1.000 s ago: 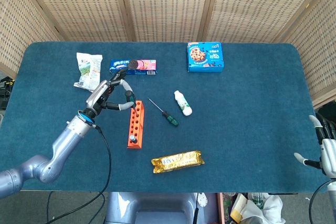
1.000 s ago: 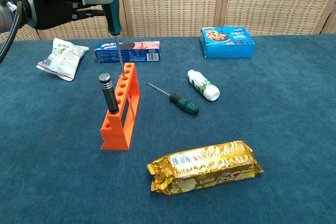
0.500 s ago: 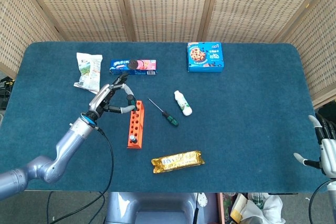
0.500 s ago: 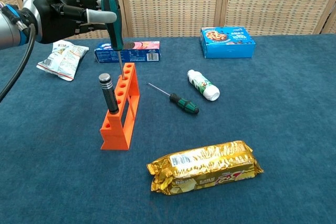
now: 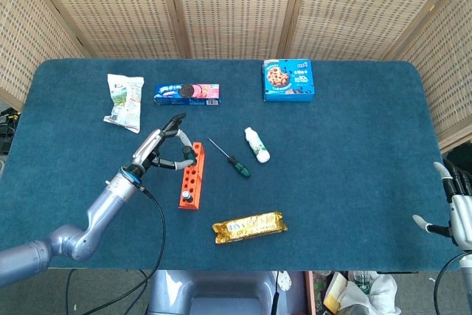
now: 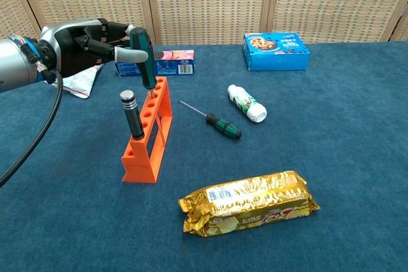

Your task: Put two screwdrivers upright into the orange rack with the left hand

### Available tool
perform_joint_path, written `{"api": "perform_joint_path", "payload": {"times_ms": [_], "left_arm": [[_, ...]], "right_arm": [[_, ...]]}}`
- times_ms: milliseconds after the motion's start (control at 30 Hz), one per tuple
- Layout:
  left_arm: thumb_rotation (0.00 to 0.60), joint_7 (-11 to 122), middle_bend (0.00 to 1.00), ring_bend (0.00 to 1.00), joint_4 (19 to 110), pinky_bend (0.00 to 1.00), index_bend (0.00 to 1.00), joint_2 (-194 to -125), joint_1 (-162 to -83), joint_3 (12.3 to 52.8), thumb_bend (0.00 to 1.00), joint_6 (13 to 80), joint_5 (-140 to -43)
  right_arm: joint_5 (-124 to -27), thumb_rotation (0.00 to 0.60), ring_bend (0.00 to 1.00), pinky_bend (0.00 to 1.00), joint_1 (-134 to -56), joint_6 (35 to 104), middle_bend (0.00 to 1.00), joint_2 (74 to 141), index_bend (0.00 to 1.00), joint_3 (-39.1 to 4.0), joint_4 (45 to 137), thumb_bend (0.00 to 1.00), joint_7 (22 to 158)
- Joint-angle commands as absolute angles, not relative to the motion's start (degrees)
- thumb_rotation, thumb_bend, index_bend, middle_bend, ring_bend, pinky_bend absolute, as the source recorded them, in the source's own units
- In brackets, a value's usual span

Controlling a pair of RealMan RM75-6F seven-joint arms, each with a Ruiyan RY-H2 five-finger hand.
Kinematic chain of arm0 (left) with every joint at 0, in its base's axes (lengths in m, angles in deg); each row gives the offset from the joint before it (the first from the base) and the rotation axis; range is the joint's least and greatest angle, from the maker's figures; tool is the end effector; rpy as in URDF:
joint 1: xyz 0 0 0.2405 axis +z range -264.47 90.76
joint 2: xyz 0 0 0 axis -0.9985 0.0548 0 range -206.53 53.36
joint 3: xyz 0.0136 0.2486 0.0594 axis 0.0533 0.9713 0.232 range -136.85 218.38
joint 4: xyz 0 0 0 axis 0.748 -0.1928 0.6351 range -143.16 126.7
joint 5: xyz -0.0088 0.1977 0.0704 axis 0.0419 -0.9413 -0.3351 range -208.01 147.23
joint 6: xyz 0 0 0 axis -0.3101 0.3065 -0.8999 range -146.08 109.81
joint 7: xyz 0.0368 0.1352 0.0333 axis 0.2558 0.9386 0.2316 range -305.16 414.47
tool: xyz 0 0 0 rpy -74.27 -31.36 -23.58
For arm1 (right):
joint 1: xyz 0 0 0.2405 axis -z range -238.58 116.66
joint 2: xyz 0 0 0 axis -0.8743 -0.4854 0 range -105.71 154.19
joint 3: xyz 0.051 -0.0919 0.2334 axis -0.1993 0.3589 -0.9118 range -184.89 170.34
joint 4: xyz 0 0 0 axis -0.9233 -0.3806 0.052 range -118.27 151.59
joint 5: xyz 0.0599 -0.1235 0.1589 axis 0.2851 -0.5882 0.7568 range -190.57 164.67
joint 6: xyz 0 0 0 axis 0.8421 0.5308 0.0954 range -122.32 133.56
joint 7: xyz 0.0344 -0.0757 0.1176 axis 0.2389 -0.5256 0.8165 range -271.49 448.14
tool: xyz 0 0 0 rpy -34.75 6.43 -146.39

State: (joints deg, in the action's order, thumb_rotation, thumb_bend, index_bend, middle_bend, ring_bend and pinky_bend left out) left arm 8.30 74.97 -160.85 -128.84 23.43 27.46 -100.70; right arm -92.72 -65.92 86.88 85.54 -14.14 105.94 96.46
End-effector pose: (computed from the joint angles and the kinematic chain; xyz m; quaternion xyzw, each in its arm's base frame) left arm -0.1388 0.3714 0.0126 -0.4708 -0.6921 -0.5268 0.1475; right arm -0.3359 -0.1965 0.1900 0.5436 -0.4196 0.3932 0.6115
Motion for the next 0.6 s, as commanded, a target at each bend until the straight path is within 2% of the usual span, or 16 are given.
{"api": "perform_joint_path", "payload": {"times_ms": [33,600], "left_arm": [[0.6,7.99,0.0,0.0,74.48,0.0,0.69,-161.08,-128.76,23.45,0.5,27.43,-100.81],[0.6,8.05,0.0,0.0,73.44,0.0,0.67,-161.52,-128.73,23.95,0.52,26.33,-101.17]], "right_arm": [[-92.69,0.6,0.0,0.0,-65.95,86.82,0.0,85.56,0.0,-14.14,105.94,0.0,96.45],[-92.76,0.6,0.0,0.0,-65.92,86.87,0.0,85.51,0.0,-14.11,106.01,0.0,96.49]]}}
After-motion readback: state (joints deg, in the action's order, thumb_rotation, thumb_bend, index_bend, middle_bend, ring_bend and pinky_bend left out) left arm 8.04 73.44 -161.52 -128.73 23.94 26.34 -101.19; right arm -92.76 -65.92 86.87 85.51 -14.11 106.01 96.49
